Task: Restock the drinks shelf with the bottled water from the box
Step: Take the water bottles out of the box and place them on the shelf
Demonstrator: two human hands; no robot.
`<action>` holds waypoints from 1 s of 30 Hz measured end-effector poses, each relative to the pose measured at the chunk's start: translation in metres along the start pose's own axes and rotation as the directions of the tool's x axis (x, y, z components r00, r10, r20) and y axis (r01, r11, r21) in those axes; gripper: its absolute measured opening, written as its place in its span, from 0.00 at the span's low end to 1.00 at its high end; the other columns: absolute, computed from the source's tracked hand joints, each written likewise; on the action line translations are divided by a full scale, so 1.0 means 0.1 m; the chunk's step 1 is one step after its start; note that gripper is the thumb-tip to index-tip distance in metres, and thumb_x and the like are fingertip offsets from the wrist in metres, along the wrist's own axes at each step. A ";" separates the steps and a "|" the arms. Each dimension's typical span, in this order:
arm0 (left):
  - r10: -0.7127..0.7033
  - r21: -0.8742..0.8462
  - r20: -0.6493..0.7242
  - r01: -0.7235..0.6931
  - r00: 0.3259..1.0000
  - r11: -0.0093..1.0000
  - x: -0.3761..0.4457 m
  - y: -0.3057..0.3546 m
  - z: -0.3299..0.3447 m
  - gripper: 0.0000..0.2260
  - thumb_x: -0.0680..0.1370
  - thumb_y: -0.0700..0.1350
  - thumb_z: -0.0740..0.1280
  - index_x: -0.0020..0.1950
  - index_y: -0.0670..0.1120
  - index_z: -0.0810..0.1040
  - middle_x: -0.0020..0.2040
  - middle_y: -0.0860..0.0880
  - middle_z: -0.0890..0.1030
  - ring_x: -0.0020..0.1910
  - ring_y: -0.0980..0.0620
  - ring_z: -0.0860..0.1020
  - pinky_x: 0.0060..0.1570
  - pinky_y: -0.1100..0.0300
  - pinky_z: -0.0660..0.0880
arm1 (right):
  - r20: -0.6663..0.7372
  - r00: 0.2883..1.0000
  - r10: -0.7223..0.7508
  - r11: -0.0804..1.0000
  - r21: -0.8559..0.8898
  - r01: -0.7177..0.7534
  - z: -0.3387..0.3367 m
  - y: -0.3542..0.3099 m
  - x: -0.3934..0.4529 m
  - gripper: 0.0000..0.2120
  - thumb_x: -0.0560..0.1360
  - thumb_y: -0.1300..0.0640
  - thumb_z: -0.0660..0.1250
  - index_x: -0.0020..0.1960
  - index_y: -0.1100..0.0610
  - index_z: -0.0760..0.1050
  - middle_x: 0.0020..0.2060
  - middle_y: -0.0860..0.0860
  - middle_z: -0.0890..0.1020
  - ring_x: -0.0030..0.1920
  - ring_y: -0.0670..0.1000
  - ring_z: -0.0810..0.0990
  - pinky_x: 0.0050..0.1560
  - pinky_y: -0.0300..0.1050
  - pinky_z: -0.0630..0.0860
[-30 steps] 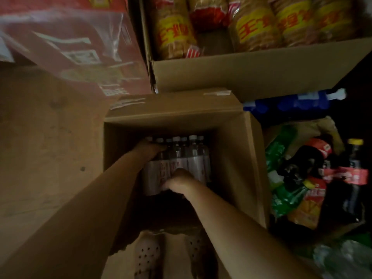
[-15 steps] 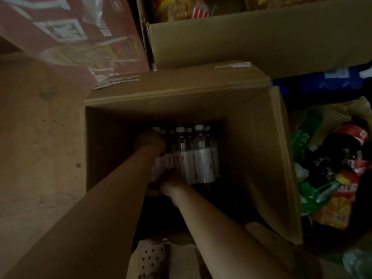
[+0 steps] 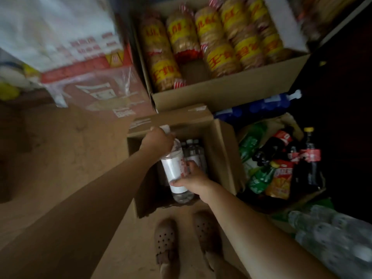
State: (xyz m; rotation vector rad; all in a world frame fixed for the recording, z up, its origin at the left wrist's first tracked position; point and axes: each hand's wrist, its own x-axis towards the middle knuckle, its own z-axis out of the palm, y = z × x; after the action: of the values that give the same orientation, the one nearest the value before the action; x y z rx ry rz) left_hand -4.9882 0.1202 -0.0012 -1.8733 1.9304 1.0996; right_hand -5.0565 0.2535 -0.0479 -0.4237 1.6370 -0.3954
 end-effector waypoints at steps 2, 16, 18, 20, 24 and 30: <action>0.077 -0.043 0.000 -0.077 0.997 0.996 -0.26 0.34 -0.32 0.22 0.80 0.50 0.61 0.65 0.34 0.68 0.60 0.35 0.76 0.59 0.37 0.76 0.58 0.48 0.75 | -0.056 0.996 -0.068 0.994 0.087 0.073 -0.17 -0.24 -0.39 0.35 0.65 0.58 0.79 0.66 0.50 0.64 0.63 0.51 0.75 0.60 0.52 0.76 0.58 0.48 0.75; 0.536 -0.122 -0.193 -0.562 0.822 0.818 -2.13 2.74 -2.50 0.20 0.74 0.54 0.66 0.53 0.37 0.78 0.50 0.36 0.81 0.48 0.37 0.81 0.48 0.45 0.79 | -0.511 0.771 -0.381 0.878 0.060 0.474 -1.56 -1.87 -2.97 0.37 0.49 0.42 0.79 0.56 0.49 0.76 0.49 0.45 0.84 0.48 0.46 0.83 0.52 0.50 0.81; 0.612 -0.092 -0.204 -0.637 0.764 0.765 -2.46 3.07 -2.68 0.20 0.75 0.56 0.67 0.50 0.38 0.79 0.48 0.39 0.81 0.47 0.40 0.81 0.46 0.50 0.79 | -0.572 0.729 -0.376 0.863 0.070 0.500 -1.77 -1.99 -3.36 0.33 0.55 0.47 0.81 0.57 0.49 0.76 0.50 0.44 0.82 0.50 0.46 0.82 0.55 0.47 0.79; 0.662 -0.084 -0.192 -0.684 0.724 0.724 -2.79 3.36 -2.80 0.20 0.74 0.57 0.67 0.49 0.39 0.79 0.46 0.42 0.81 0.46 0.41 0.80 0.44 0.53 0.77 | -0.637 0.681 -0.360 0.850 0.076 0.521 -1.96 -2.03 -3.74 0.31 0.59 0.51 0.81 0.60 0.49 0.76 0.50 0.44 0.81 0.52 0.46 0.80 0.54 0.41 0.77; 0.791 -0.123 -0.171 -0.809 0.588 0.575 -3.39 3.87 -2.88 0.16 0.72 0.56 0.69 0.46 0.43 0.81 0.44 0.41 0.83 0.42 0.41 0.82 0.46 0.46 0.80 | -0.770 0.542 -0.337 0.819 0.045 0.573 -2.30 -1.99 -4.34 0.32 0.58 0.49 0.81 0.60 0.47 0.76 0.53 0.44 0.82 0.53 0.46 0.80 0.55 0.42 0.77; 0.907 -0.128 -0.125 -0.913 0.403 0.388 -4.50 4.47 -2.78 0.24 0.69 0.58 0.73 0.41 0.35 0.81 0.37 0.38 0.81 0.36 0.39 0.82 0.37 0.43 0.80 | -0.908 0.353 -0.225 0.801 0.034 0.598 -2.74 -1.60 -5.32 0.31 0.59 0.48 0.81 0.54 0.52 0.68 0.48 0.46 0.78 0.49 0.48 0.79 0.47 0.44 0.77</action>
State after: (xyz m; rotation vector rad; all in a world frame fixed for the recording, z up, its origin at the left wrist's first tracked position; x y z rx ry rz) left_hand -5.2460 0.2350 0.6309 -0.6737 3.0796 1.5053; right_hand -5.2714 0.3791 0.5192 -0.3663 2.3810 -1.5345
